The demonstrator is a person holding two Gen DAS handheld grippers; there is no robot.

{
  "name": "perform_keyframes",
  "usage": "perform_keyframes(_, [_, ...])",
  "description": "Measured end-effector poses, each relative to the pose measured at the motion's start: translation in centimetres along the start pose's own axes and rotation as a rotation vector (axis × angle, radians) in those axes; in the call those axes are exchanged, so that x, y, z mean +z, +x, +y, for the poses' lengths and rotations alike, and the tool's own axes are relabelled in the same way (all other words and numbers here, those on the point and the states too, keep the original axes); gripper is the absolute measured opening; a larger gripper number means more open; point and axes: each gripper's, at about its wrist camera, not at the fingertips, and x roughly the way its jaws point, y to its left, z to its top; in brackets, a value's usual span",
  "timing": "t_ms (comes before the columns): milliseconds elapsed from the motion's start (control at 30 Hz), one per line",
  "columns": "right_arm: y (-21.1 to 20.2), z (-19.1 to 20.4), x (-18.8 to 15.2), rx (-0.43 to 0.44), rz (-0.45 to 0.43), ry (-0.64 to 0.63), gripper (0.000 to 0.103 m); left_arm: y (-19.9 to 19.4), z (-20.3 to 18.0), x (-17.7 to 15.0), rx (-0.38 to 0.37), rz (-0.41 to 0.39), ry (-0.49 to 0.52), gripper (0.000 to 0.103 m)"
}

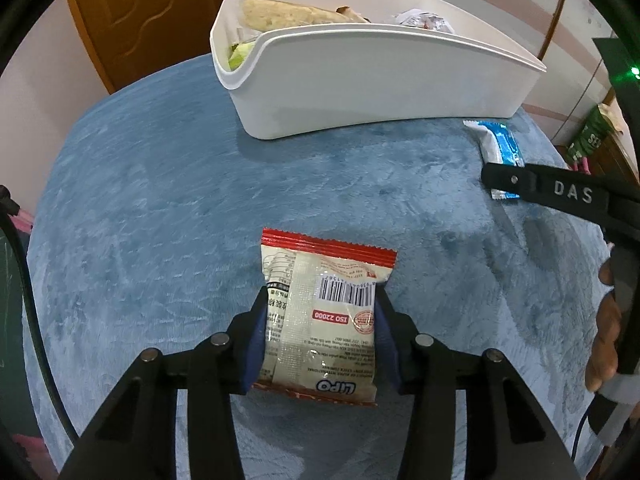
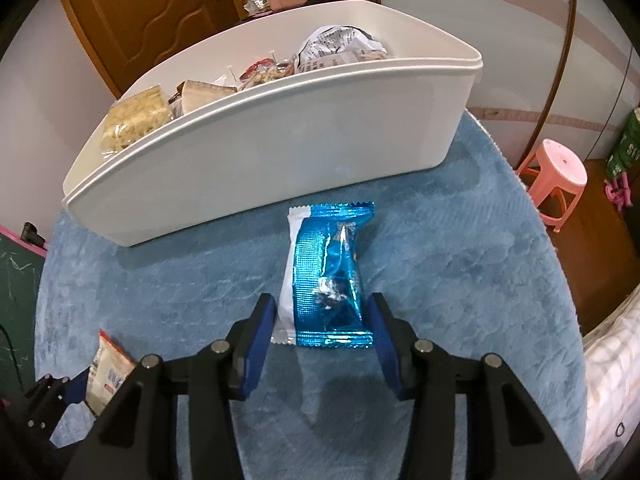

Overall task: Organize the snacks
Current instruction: 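Carry both packs over the white bin and open both tools to drop them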

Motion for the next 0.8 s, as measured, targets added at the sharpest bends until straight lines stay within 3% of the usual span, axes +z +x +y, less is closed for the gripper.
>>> perform_keyframes(200, [-1.3, 0.3, -1.4, 0.062, 0.012, 0.014, 0.045, -1.2, -0.1, 0.2, 0.012, -0.012, -0.016, 0.045])
perform_keyframes(433, [-4.4, 1.7, -3.4, 0.144, -0.002, 0.007, 0.044, -5.3, -0.4, 0.6, 0.002, -0.066, -0.021, 0.046])
perform_keyframes(633, [-9.8, 2.8, -2.6, 0.178, -0.087, -0.028, 0.045, -9.9, 0.2, 2.6, -0.013, -0.155, -0.039, 0.046])
perform_keyframes(800, [-16.5, 3.7, 1.0, 0.192, -0.219, -0.067, 0.045, -14.6, 0.6, 5.9, 0.001, -0.249, -0.038, 0.046])
